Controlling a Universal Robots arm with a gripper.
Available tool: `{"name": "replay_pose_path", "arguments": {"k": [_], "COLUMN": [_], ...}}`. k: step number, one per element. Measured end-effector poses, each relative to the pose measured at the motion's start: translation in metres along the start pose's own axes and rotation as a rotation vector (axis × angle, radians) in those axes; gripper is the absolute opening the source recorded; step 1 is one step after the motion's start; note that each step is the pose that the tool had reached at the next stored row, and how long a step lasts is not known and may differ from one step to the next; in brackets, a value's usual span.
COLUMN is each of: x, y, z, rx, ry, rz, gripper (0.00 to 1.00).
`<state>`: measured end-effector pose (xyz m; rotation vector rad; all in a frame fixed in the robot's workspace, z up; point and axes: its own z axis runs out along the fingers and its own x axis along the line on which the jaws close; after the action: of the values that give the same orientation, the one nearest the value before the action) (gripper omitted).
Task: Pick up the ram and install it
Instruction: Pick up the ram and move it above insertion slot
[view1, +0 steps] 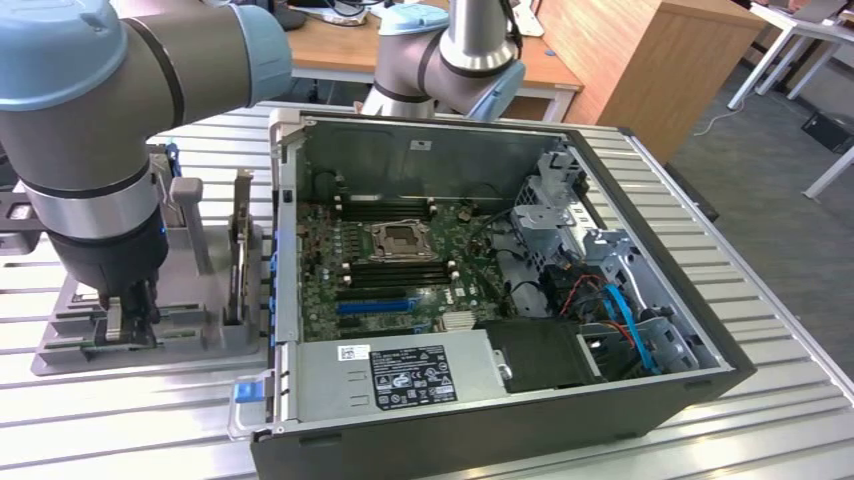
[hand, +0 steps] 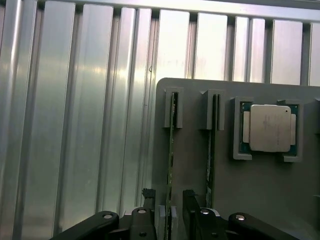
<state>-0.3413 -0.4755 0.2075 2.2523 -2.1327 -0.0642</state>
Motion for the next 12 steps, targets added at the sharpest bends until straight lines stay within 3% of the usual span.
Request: {"name": "replay_pose_path", "arguments": {"k": [12], "x": [0.0000], "y": [-0.0001], "z": [0.0030], "rx": [0.0001], "ry": [-0.0001], "rz": [0.000], "gripper": [0.36]}}
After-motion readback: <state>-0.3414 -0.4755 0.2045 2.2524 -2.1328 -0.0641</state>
